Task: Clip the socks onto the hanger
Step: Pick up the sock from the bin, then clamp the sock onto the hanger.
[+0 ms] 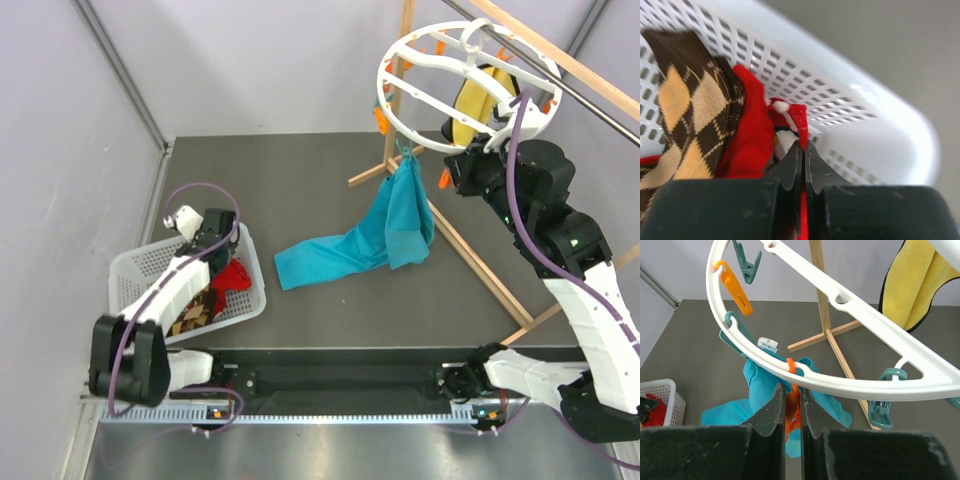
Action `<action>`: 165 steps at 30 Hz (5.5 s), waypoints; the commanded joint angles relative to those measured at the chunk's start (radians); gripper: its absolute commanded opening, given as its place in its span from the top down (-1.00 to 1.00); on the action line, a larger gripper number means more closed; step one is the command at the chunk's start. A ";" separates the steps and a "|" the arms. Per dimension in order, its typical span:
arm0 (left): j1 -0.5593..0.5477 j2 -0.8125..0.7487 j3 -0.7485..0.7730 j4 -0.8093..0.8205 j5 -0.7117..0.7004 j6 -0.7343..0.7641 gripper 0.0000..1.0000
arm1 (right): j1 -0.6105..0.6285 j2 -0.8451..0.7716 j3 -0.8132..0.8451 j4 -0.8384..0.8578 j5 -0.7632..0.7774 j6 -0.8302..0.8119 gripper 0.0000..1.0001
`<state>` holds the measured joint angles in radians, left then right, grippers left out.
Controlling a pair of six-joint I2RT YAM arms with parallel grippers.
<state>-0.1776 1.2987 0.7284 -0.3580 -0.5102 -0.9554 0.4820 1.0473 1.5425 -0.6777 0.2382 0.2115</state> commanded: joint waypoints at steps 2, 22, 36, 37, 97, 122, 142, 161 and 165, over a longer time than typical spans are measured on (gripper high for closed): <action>0.007 -0.206 0.083 -0.065 -0.012 0.108 1.00 | -0.011 -0.017 0.015 -0.020 -0.050 0.000 1.00; -0.164 -0.518 0.173 0.688 1.234 0.124 1.00 | -0.010 -0.036 0.022 -0.037 -0.224 0.052 1.00; -1.000 -0.144 0.442 0.559 0.262 0.748 1.00 | -0.010 -0.015 0.093 -0.098 -0.165 0.121 1.00; -1.026 -0.119 0.462 0.559 0.199 0.786 1.00 | -0.010 -0.009 0.102 -0.105 -0.155 0.126 1.00; -1.188 0.421 0.764 0.903 -0.243 1.399 1.00 | -0.010 -0.003 0.113 -0.180 -0.040 0.221 1.00; -1.189 0.442 0.772 0.990 -0.269 1.413 1.00 | -0.010 -0.007 0.076 -0.181 0.058 0.287 1.00; -1.189 0.476 0.816 0.990 -0.263 1.388 1.00 | -0.010 -0.029 0.044 -0.157 0.066 0.330 0.78; -1.188 0.436 0.769 1.008 -0.320 1.367 1.00 | -0.008 -0.064 0.044 -0.168 0.026 0.313 -0.44; -1.186 0.407 0.749 0.982 -0.358 1.327 1.00 | -0.010 -0.084 0.071 -0.191 -0.017 0.261 -0.66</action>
<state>-1.3647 1.7737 1.4929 0.5831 -0.8223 0.4126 0.4812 0.9947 1.5837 -0.8642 0.2592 0.5159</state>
